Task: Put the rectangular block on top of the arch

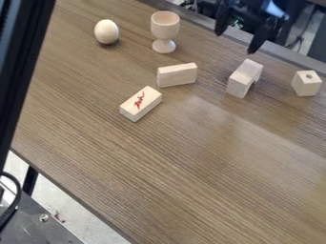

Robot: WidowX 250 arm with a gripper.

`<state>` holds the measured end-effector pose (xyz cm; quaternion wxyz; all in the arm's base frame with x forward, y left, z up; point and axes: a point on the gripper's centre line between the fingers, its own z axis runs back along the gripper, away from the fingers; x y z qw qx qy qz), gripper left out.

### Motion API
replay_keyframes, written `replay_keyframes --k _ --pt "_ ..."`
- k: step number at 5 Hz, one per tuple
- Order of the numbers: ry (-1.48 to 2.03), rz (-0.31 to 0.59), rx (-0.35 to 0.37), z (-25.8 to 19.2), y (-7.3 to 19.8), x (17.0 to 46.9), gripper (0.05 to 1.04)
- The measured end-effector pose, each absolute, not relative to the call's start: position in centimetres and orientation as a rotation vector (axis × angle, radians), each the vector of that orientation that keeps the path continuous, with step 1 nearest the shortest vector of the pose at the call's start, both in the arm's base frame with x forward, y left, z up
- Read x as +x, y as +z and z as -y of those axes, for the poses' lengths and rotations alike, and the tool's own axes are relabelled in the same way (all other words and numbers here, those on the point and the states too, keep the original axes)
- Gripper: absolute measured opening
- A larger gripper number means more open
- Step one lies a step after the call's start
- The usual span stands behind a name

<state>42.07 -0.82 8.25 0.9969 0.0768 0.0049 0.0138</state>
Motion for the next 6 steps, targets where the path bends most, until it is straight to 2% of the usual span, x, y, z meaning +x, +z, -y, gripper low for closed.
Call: replay_keyframes --k 2,3,4,5,6 --pt "-0.003 -0.024 0.142 -0.6 8.9 39.9 0.999" --pt "-0.004 -0.057 0.141 -0.9 7.8 39.1 0.999" --pt "0.005 -0.035 0.118 -1.4 9.0 38.2 0.999" --pt "0.025 -0.031 0.125 -2.3 8.9 37.0 0.999" --pt "0.043 -0.013 0.104 -2.5 8.4 35.9 0.999"
